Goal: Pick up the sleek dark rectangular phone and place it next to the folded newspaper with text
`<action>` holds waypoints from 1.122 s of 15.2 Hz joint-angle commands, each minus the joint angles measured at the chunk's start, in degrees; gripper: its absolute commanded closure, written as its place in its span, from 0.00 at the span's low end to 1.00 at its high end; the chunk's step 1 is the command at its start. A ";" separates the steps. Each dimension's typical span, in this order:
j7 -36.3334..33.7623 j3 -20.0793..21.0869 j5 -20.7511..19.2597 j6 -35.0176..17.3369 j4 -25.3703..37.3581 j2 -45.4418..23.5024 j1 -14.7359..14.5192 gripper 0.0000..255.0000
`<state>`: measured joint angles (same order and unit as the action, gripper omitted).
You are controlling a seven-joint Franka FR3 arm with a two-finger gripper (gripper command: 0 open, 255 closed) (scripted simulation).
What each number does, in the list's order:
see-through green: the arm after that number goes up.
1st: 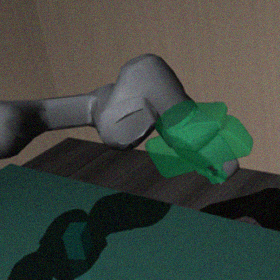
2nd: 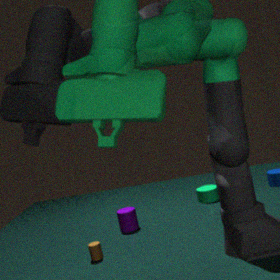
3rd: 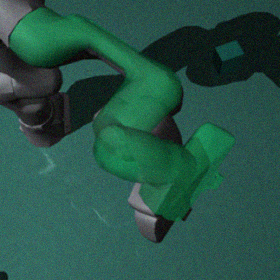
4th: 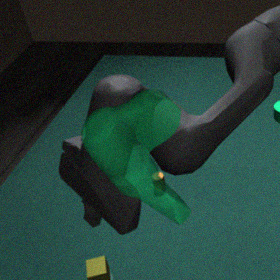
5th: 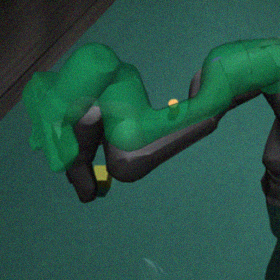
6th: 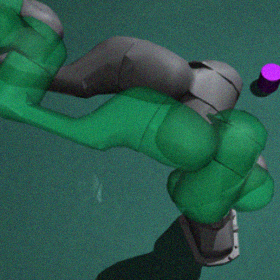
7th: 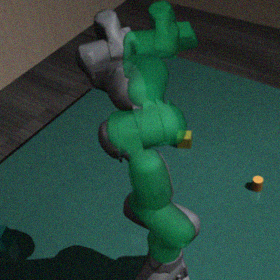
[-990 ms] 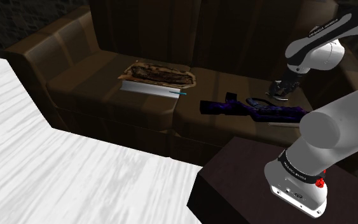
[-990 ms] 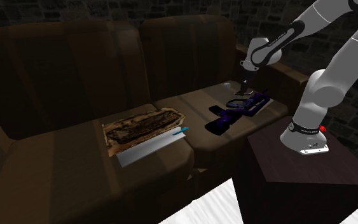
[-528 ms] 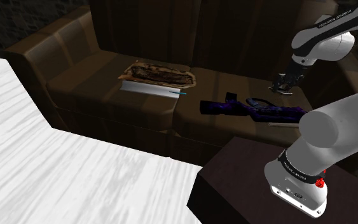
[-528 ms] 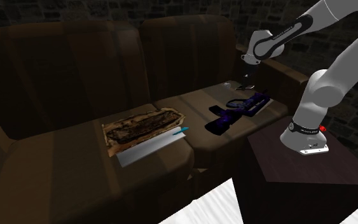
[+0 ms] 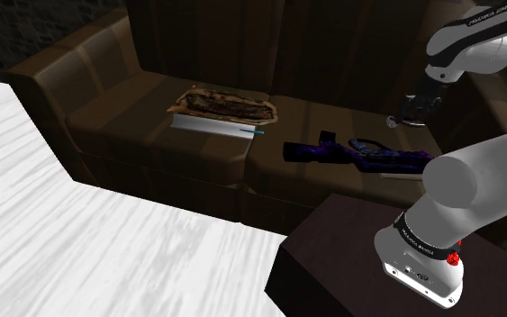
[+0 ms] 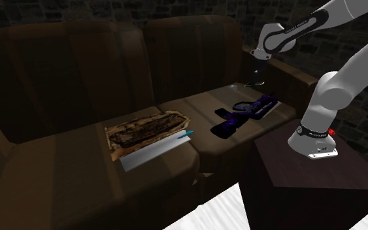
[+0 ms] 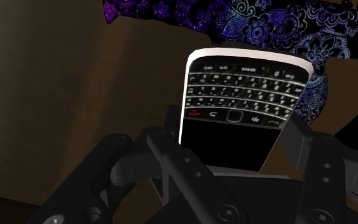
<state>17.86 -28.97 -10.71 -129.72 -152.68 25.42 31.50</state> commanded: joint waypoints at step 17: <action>32.19 -21.48 11.26 -4.03 14.90 -21.45 1.09 1.00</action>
<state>48.79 -49.97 -0.58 -133.05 -137.88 5.11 32.70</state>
